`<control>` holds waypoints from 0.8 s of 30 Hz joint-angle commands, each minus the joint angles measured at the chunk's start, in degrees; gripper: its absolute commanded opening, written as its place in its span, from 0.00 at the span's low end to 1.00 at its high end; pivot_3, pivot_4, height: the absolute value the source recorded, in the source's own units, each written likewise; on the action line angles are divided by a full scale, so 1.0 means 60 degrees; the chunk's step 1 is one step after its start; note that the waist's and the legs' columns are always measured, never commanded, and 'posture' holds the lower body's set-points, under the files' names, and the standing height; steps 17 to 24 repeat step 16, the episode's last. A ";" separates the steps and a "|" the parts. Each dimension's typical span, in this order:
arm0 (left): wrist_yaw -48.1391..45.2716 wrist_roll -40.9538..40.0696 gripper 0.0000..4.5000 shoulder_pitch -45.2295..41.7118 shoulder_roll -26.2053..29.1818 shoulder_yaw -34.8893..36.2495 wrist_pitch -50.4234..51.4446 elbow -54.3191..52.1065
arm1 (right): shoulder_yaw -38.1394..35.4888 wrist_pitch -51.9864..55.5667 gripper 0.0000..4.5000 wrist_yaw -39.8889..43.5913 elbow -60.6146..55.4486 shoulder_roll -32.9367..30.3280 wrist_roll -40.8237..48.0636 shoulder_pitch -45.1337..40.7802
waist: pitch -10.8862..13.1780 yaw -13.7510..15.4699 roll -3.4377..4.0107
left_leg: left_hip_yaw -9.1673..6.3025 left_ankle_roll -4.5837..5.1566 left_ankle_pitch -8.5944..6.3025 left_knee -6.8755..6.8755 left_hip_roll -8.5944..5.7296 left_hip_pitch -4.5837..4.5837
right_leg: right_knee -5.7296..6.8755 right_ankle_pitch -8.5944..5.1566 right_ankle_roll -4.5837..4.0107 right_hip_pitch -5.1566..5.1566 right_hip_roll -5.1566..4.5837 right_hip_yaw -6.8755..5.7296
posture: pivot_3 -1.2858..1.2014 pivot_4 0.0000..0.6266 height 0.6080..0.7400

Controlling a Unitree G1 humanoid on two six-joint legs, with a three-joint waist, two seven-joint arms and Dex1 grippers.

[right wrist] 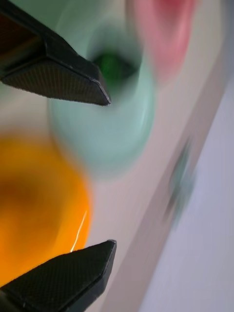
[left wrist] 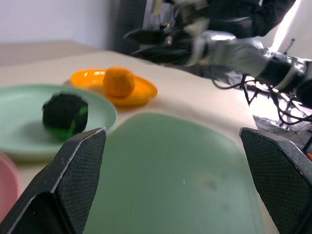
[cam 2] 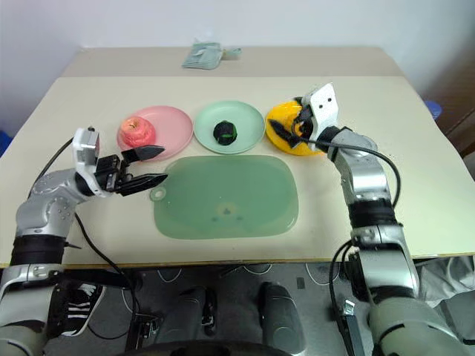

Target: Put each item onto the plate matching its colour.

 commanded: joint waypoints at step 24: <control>-0.0135 -0.0498 1.00 0.0357 -0.0046 -0.0093 0.0847 -0.0809 | -0.1887 0.3155 0.99 0.0777 -0.5245 -0.2218 0.2733 0.3443 | -0.0002 0.0071 -0.0003 | 0.0005 -0.0001 -0.0001 0.0015 -0.0005 0.0006 | -0.0013 -0.0017 -0.0032 0.0008 -0.0003 0.0005 | 0.52 0.24 1.00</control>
